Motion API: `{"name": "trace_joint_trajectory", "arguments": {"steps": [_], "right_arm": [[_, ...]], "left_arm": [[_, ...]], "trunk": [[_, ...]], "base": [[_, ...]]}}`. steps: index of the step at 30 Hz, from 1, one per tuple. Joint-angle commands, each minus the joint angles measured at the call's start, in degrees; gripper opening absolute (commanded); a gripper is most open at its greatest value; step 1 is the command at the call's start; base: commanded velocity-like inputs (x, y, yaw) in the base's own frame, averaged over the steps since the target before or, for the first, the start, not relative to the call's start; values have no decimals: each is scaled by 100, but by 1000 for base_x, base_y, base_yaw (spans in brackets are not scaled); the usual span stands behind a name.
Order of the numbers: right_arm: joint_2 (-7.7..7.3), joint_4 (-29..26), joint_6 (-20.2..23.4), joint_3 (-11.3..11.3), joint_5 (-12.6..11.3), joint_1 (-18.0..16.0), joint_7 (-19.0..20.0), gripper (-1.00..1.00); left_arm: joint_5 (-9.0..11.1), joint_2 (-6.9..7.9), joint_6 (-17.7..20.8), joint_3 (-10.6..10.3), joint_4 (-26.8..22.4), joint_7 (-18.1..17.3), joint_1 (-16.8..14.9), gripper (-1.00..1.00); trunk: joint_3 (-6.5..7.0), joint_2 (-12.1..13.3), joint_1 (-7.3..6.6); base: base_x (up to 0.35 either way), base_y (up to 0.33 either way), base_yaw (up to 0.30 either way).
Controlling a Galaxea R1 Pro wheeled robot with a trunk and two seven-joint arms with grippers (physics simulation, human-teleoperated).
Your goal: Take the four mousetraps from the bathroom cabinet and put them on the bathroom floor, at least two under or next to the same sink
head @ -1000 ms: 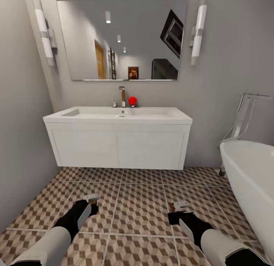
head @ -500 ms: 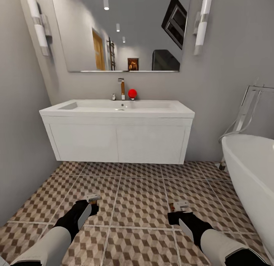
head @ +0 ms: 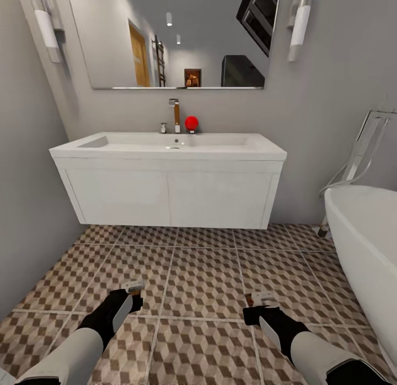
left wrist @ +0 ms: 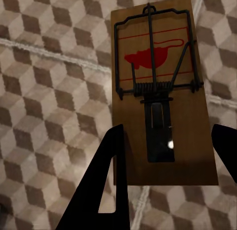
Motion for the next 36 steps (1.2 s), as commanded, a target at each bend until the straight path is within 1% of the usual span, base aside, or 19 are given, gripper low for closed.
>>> {"name": "trace_joint_trajectory", "arguments": {"steps": [1, 4, 10, 17, 26, 36], "right_arm": [[-3, -9, 25, 45, -56, -2, -5, -100], [-7, -9, 22, 46, -55, -2, -5, -100], [-12, -9, 21, 46, -43, -2, -5, -100], [-13, -9, 21, 46, -38, -2, -5, -100], [-9, -9, 21, 46, -37, -2, -5, -100], [-4, -9, 21, 46, -37, -2, -5, -100]], "left_arm": [[59, -3, 20, 11, -11, 44, -1, -100], [59, -3, 20, 11, -16, 44, -1, -100], [59, 2, 20, 11, -159, 47, -1, -100], [59, 5, 13, 13, -207, 50, -1, -100], [61, -3, -165, 11, -206, 52, -1, -100], [67, -3, -192, 4, -204, 48, -1, -100]], "trunk": [[-28, -4, 1], [-95, -8, 9], [-95, -8, 9], [-95, -8, 9], [-95, -8, 9], [-95, -8, 9]], "base": [[0, 0, 0], [0, 0, 0], [0, 0, 0], [18, 0, 0], [268, 0, 0], [321, 0, 0]]}}
